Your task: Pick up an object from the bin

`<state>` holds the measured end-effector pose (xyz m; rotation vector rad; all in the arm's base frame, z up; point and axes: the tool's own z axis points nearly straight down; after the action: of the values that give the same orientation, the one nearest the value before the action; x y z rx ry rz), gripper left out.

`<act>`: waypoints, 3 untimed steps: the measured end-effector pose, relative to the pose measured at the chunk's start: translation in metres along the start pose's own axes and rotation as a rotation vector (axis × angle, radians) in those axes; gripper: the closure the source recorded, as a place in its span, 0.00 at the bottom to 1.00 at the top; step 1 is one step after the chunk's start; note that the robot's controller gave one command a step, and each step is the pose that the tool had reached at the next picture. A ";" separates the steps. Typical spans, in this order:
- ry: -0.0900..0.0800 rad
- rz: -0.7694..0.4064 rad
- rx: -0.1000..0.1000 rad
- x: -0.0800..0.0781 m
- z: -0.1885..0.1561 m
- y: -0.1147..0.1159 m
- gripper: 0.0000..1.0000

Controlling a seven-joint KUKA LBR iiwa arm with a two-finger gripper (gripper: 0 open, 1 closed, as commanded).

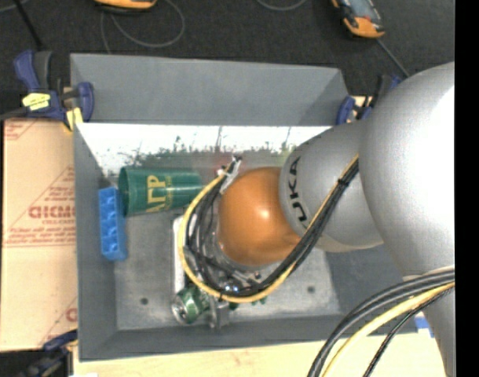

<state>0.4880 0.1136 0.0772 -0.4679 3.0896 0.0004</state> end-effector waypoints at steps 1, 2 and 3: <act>-0.001 0.034 -0.001 0.001 0.000 0.001 0.00; 0.009 -0.360 -0.010 -0.015 0.002 -0.017 1.00; 0.010 -0.359 -0.011 -0.015 0.002 -0.016 1.00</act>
Offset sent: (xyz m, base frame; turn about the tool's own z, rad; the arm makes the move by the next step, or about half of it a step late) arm 0.0174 -0.0159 -0.0072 -0.3597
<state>0.5070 0.1023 0.0751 -1.0154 2.9675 0.0097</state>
